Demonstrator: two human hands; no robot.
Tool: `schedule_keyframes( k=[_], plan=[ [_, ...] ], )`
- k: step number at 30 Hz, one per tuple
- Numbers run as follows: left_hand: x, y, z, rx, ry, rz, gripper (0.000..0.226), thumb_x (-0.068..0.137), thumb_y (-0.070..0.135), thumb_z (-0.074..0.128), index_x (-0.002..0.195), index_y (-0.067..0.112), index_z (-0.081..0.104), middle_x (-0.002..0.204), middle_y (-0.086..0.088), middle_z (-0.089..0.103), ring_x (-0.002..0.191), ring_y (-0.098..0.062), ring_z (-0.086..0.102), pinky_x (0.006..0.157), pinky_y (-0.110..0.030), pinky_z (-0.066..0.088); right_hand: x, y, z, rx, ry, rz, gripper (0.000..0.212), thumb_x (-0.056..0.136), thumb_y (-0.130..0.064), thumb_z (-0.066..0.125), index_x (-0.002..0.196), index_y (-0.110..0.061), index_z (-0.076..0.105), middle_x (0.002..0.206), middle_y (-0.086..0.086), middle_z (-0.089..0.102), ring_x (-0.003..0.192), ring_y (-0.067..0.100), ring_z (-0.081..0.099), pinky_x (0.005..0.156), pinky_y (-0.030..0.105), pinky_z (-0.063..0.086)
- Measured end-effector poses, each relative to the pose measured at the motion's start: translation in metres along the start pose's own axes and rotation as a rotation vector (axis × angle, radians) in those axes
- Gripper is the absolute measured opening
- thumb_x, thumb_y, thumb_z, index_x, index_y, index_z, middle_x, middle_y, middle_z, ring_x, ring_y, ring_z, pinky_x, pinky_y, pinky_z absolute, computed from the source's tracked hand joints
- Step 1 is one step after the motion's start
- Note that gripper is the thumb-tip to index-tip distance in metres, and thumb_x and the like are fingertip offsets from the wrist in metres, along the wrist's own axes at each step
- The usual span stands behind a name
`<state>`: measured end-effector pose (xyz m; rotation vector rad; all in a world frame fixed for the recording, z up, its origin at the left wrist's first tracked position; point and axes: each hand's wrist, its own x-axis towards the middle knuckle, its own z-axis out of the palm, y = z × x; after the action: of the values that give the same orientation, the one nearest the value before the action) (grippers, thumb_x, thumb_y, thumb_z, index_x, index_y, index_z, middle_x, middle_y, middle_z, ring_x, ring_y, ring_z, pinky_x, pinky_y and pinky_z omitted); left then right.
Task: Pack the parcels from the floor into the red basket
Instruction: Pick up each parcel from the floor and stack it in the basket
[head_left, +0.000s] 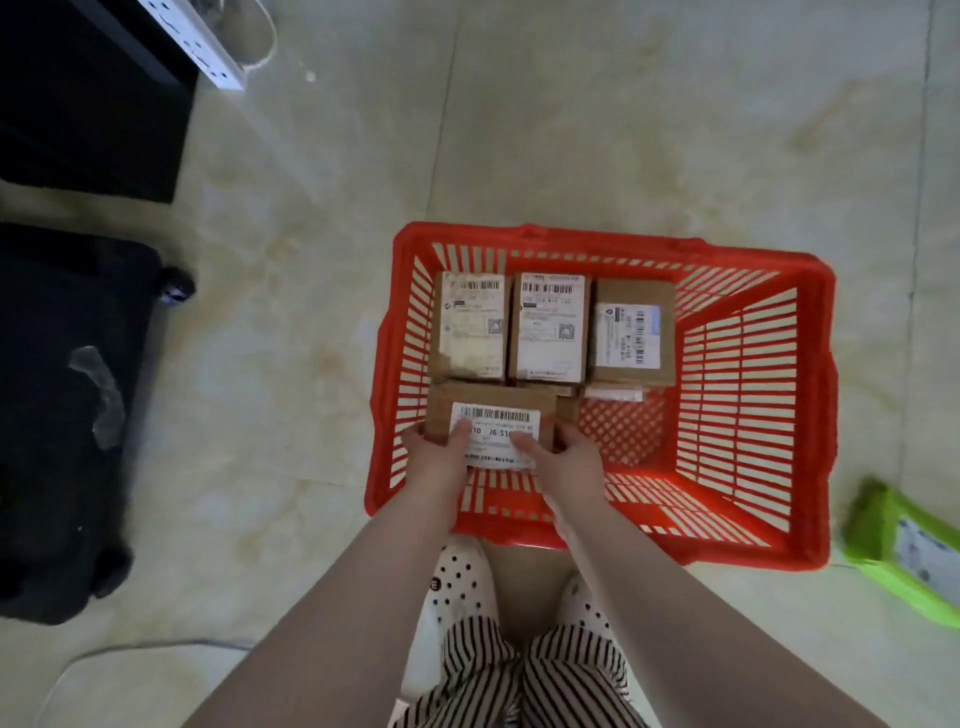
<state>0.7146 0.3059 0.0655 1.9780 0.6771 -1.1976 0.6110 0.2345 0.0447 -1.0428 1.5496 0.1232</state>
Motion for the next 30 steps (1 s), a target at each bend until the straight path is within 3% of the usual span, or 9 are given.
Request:
schedule_keyframes(
  k=[8,14,19,22,25,27,30],
  plan=[
    [0.016,-0.004,0.015,0.069,0.071,-0.034,0.062,0.093,0.029,0.06,0.144,0.019,0.027,0.132,-0.01,0.057,0.117,-0.033,0.059,0.088,-0.044,0.048,0.024,0.008,0.003,-0.045,-0.034,0.018,0.03,0.08,-0.033,0.075,0.106,-0.022,0.065,0.101,0.002,0.074,0.086,0.023,0.072,0.08,0.046,0.06],
    [0.014,-0.003,0.016,0.029,0.109,-0.094,0.076,0.085,0.042,0.066,0.143,0.017,0.025,0.132,-0.01,0.057,0.119,-0.035,0.058,0.1,-0.051,0.048,0.019,0.004,-0.001,-0.127,-0.053,-0.01,0.045,0.081,-0.036,0.074,0.118,-0.016,0.061,0.111,0.004,0.071,0.098,0.025,0.07,0.088,0.047,0.056],
    [-0.015,0.004,0.002,0.062,0.035,-0.172,0.065,0.085,0.037,0.068,0.138,0.017,0.035,0.126,-0.008,0.06,0.107,-0.025,0.061,0.074,-0.034,0.057,-0.011,-0.015,-0.017,-0.14,-0.004,-0.044,0.047,0.078,-0.048,0.072,0.112,-0.016,0.063,0.107,0.002,0.071,0.097,0.027,0.069,0.09,0.047,0.055],
    [-0.064,0.018,-0.007,-0.015,-0.021,-0.216,0.05,0.086,0.041,0.066,0.123,0.015,0.045,0.117,-0.013,0.063,0.099,-0.029,0.066,0.066,-0.035,0.058,-0.047,-0.033,-0.042,-0.064,0.029,-0.051,0.045,0.08,-0.047,0.071,0.11,-0.014,0.066,0.105,0.001,0.072,0.096,0.024,0.068,0.088,0.039,0.053],
    [-0.122,0.035,-0.009,0.069,-0.048,-0.154,0.03,0.09,0.041,0.061,0.101,0.014,0.058,0.099,-0.009,0.065,0.087,-0.022,0.065,0.067,-0.03,0.055,-0.089,-0.05,-0.069,0.028,0.0,-0.032,0.041,0.084,-0.045,0.067,0.108,-0.012,0.067,0.1,0.001,0.07,0.092,0.019,0.065,0.08,0.032,0.05],
    [-0.179,0.057,-0.004,0.044,-0.135,-0.048,0.02,0.093,0.034,0.06,0.089,0.014,0.059,0.087,-0.005,0.064,0.076,-0.016,0.061,0.068,-0.027,0.051,-0.129,-0.068,-0.105,0.167,0.014,0.01,0.039,0.082,-0.046,0.068,0.106,-0.015,0.069,0.1,0.001,0.071,0.094,0.02,0.066,0.086,0.037,0.053],
    [-0.264,0.081,0.009,0.067,-0.3,0.159,0.015,0.095,0.026,0.058,0.1,0.014,0.064,0.098,-0.005,0.07,0.092,-0.018,0.066,0.086,-0.034,0.053,-0.193,-0.09,-0.161,0.39,0.043,0.02,0.024,0.085,-0.037,0.068,0.097,-0.016,0.07,0.094,0.004,0.072,0.087,0.019,0.067,0.086,0.038,0.055]
  ],
)
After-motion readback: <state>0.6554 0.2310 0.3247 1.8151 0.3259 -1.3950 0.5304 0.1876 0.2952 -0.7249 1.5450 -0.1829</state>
